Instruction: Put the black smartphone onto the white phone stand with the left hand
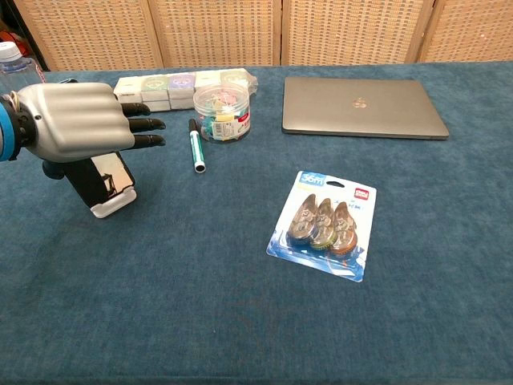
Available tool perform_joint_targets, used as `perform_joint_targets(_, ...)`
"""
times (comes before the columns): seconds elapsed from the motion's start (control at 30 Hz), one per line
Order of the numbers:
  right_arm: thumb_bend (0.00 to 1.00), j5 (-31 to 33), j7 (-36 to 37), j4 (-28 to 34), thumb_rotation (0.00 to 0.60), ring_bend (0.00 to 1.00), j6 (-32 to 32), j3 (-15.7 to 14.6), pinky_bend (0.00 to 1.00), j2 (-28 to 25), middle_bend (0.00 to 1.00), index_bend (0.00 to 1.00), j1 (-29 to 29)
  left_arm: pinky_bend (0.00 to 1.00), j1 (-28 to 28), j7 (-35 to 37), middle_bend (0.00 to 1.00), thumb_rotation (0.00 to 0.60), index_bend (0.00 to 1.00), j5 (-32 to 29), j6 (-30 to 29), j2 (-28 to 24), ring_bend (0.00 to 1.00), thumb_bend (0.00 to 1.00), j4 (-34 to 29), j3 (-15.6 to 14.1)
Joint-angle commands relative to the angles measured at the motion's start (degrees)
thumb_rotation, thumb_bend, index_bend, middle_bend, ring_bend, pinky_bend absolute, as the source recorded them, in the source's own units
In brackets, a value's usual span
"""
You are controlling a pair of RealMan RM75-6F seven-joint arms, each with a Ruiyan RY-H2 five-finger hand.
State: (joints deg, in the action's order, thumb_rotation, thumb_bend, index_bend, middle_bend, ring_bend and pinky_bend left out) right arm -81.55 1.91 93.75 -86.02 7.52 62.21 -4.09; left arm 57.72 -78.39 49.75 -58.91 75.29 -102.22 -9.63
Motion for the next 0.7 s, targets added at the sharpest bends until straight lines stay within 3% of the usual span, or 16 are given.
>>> perform_joint_targets(0.03, 0.0, 0.09, -0.09, -0.02, 0.6, 0.0, 0.08, 0.01, 0.0, 0.03, 0.0, 0.0, -0.03, 0.32, -0.57, 3.22, 0.0, 0.6, 0.0, 2.08, -0.06, -1.61, 0.0, 0.0, -1.76, -0.04)
perform_joint_targets(0.2, 0.0, 0.23, -0.51, 0.02, 0.6, 0.0, 0.38, -0.1, 0.0, 0.21, 0.0, 0.0, -0.11, 0.25, -1.71, 8.71, 0.0, 0.6, 0.0, 6.04, 0.05, -6.01, 0.0, 0.0, -6.07, -0.62)
perform_joint_targets(0.43, 0.0, -0.15, -1.34, 0.23, 0.6, 0.0, 0.6, -0.44, 0.0, 0.57, 0.0, 0.0, -0.24, 0.19, -3.97, 14.99, 0.0, 0.6, 0.0, 13.46, -2.24, -9.8, 0.0, 0.0, -7.47, -0.42)
perform_joint_targets(0.7, 0.0, -0.02, -1.61, 0.21, 0.6, 0.0, 0.55, -0.43, 0.0, 0.69, 0.0, 0.0, -0.21, 0.07, -12.3, 39.4, 0.0, 0.6, 0.0, 27.26, -11.57, -17.16, 0.0, 0.0, -9.32, 1.02)
